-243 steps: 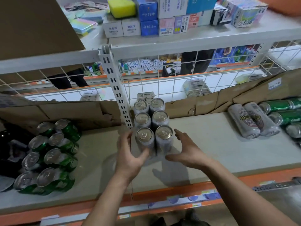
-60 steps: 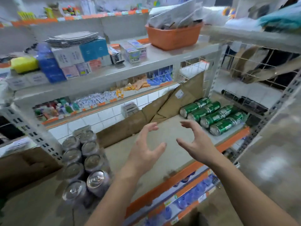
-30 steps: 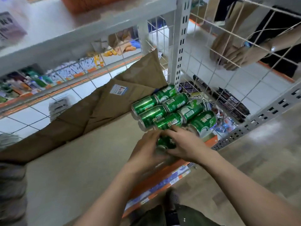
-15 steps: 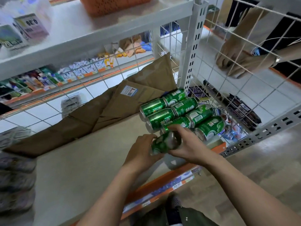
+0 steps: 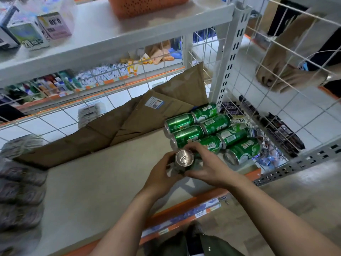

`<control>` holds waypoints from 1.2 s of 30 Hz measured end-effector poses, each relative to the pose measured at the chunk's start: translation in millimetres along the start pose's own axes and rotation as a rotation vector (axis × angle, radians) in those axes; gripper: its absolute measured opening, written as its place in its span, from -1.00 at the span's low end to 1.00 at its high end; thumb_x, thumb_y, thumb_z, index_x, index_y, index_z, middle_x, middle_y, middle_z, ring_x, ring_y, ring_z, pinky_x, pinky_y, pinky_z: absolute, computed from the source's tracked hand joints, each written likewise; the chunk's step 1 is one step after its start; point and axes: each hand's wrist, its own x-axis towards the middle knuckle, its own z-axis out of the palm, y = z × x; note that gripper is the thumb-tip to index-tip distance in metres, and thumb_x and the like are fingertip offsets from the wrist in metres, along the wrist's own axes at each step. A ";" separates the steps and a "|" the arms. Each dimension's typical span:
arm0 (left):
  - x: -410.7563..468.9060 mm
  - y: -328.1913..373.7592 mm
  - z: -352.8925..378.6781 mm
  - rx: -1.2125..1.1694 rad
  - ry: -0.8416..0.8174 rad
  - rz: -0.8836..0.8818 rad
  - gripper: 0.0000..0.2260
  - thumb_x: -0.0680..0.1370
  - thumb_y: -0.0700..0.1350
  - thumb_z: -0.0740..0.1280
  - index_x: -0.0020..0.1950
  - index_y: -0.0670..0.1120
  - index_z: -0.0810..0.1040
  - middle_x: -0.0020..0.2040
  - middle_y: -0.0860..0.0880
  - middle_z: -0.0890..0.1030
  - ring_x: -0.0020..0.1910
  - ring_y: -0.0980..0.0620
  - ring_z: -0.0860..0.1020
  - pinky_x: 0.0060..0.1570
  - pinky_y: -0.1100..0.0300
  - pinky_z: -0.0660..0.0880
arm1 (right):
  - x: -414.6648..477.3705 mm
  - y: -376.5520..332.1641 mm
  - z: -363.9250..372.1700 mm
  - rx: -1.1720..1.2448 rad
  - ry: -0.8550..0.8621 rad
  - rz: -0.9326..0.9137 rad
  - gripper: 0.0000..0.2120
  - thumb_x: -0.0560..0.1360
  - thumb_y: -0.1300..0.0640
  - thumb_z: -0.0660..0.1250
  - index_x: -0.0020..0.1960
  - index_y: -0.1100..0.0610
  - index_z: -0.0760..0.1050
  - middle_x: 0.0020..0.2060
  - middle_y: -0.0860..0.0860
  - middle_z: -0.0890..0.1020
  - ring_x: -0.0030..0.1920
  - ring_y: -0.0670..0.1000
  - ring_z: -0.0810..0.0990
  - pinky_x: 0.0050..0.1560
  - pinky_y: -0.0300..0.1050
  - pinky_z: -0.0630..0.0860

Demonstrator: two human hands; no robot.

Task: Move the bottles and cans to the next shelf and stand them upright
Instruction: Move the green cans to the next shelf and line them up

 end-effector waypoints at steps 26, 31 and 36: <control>-10.3 -26.1 -55.0 -0.033 0.224 -0.094 -0.40 0.39 -0.06 0.64 0.26 0.30 0.42 0.19 0.26 0.60 0.11 0.35 0.58 -0.04 0.44 0.45 | 11.3 49.8 -16.5 -0.712 0.093 0.014 -0.29 0.31 -0.18 0.56 0.39 0.00 0.49 0.29 0.05 0.53 0.35 0.19 0.46 0.50 0.18 0.23; -14.0 -19.9 -65.1 -0.074 0.197 -0.097 -0.23 0.37 -0.08 0.65 0.43 0.25 0.32 0.28 0.29 0.52 0.23 0.36 0.49 0.15 0.43 0.39 | 10.2 24.1 -17.0 -0.312 0.034 0.163 -0.32 0.30 -0.15 0.55 0.38 -0.13 0.44 0.23 -0.08 0.56 0.23 0.04 0.55 0.18 0.06 0.55; -12.5 -20.5 -67.8 -0.106 0.185 -0.105 -0.16 0.29 0.04 0.67 0.47 0.21 0.32 0.31 0.11 0.56 0.26 0.15 0.54 0.20 0.29 0.43 | 24.8 -8.8 -14.9 -0.260 0.097 0.023 -0.25 0.32 0.04 0.58 0.44 -0.05 0.34 0.24 0.03 0.54 0.21 0.05 0.53 0.17 0.02 0.53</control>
